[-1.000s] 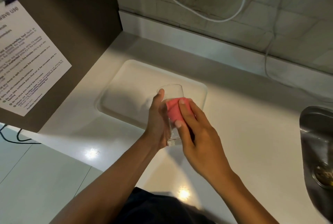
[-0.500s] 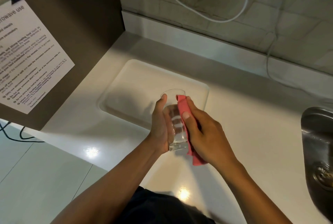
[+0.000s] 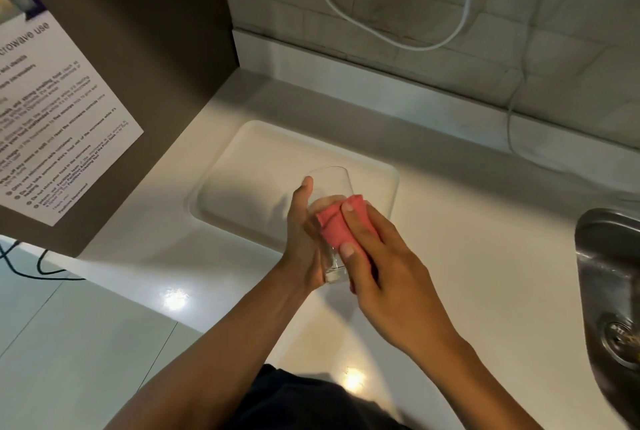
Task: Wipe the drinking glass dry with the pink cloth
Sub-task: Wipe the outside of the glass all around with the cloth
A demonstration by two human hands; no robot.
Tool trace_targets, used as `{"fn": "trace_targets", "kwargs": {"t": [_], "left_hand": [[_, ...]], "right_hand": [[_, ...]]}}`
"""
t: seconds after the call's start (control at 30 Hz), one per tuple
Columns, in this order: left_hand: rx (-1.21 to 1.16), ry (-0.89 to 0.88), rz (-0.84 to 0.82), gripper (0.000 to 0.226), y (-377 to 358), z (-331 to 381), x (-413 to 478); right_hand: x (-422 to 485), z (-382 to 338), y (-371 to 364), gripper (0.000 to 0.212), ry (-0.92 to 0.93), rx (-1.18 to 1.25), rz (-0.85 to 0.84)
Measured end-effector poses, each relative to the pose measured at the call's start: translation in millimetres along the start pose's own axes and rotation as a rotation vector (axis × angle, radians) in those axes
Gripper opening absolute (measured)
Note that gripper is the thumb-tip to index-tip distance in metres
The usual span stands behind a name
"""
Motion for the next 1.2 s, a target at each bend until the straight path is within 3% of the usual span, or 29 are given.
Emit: {"fn": "trace_targets", "kwargs": {"t": [0.17, 0.3, 0.43, 0.5, 0.63, 0.73, 0.8, 0.93, 1.03, 1.2], "left_hand": [[0.151, -0.023, 0.244, 0.078, 9, -5, 1], [0.048, -0.058, 0.135, 0.075, 10, 16, 3], [0.102, -0.064, 0.245, 0.085, 17, 14, 1], [0.114, -0.048, 0.244, 0.080, 13, 9, 0], [0.083, -0.060, 0.220, 0.079, 13, 24, 4], [0.146, -0.076, 0.300, 0.081, 16, 19, 4], [0.129, -0.035, 0.242, 0.081, 12, 8, 3], [0.069, -0.030, 0.249, 0.079, 17, 15, 3], [0.110, -0.065, 0.311, 0.081, 18, 13, -1], [0.066, -0.019, 0.166, 0.079, 10, 8, -2]], "right_hand": [[21, 12, 12, 0.054, -0.120, 0.054, 0.036], [8, -9, 3, 0.052, 0.012, -0.037, -0.009], [2, 4, 6, 0.051, -0.045, 0.043, 0.010], [12, 5, 10, 0.052, -0.102, 0.084, 0.043], [-6, -16, 6, 0.050, 0.053, -0.029, 0.044], [-6, -1, 9, 0.049, -0.027, -0.002, 0.068], [3, 1, 12, 0.049, -0.066, 0.008, 0.078], [-13, -17, 8, 0.050, 0.083, -0.104, 0.038], [-11, -1, 11, 0.048, 0.011, -0.040, 0.023], [-5, -15, 11, 0.050, 0.056, -0.101, 0.028]]}}
Point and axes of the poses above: each hand's wrist, its own x-axis towards the middle knuckle, its own y-axis out of the back of the hand, z = x × y, the point moved 8 cm from there along x, towards the middle knuckle
